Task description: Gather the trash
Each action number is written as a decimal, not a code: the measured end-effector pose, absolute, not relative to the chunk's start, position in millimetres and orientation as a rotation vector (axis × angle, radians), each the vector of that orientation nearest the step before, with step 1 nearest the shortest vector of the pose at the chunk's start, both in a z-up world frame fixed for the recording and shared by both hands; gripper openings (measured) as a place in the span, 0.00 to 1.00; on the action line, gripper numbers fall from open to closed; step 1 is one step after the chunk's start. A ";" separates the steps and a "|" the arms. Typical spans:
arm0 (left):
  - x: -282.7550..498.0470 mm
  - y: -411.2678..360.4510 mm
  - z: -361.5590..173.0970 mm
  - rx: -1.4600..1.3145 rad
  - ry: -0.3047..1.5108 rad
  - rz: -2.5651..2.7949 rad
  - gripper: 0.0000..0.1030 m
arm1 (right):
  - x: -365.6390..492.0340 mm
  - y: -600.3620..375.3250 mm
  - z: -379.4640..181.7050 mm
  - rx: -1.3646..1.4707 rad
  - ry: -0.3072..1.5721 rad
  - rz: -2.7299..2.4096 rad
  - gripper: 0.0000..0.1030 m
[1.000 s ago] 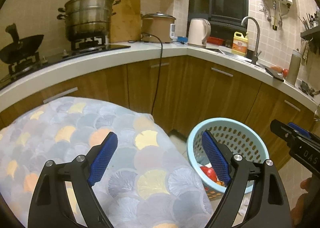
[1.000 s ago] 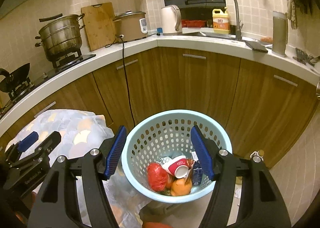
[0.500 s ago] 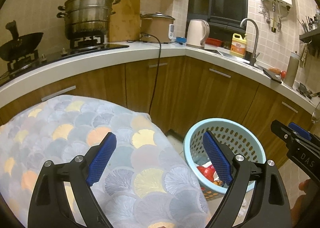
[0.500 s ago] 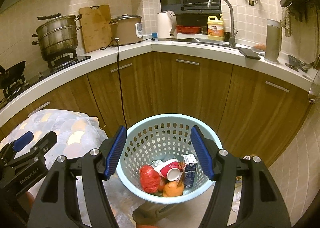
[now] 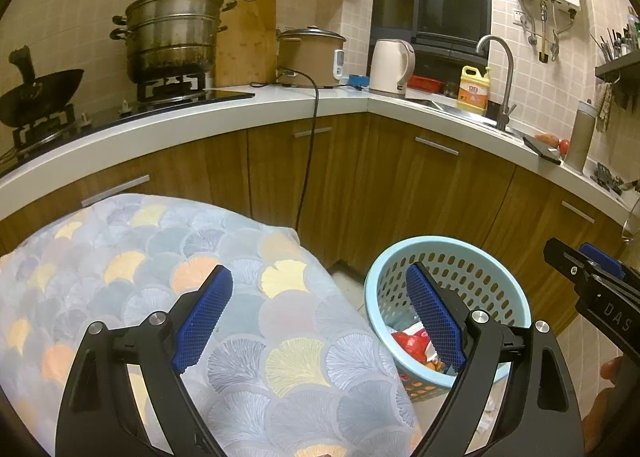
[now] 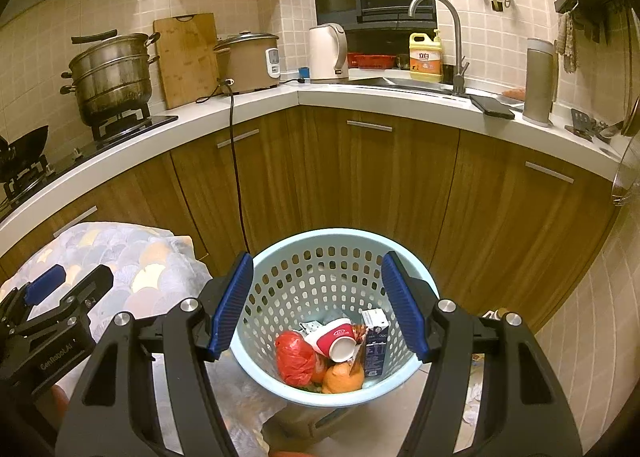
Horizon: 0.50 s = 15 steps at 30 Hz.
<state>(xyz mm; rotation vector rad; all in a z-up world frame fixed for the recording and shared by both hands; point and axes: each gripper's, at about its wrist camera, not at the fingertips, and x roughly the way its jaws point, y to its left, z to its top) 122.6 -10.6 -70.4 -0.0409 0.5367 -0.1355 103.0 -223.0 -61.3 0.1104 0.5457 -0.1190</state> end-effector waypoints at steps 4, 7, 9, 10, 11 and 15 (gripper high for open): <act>122.3 -11.0 -70.4 -0.041 0.536 -0.135 0.84 | 102.6 -223.2 -62.0 0.109 0.546 -0.119 0.61; 122.3 -11.4 -70.5 -0.041 0.537 -0.135 0.84 | 102.8 -223.6 -62.9 0.110 0.549 -0.119 0.61; 122.2 -11.6 -70.4 -0.041 0.537 -0.134 0.84 | 102.8 -224.4 -64.1 0.110 0.551 -0.120 0.61; 121.9 -11.5 -70.6 -0.041 0.537 -0.135 0.84 | 102.6 -224.7 -64.5 0.111 0.552 -0.120 0.61; 122.0 -11.5 -70.5 -0.042 0.536 -0.135 0.84 | 103.6 -225.1 -64.8 0.111 0.552 -0.119 0.61; 121.9 -11.5 -70.6 -0.043 0.537 -0.136 0.84 | 103.2 -225.3 -65.5 0.111 0.554 -0.119 0.61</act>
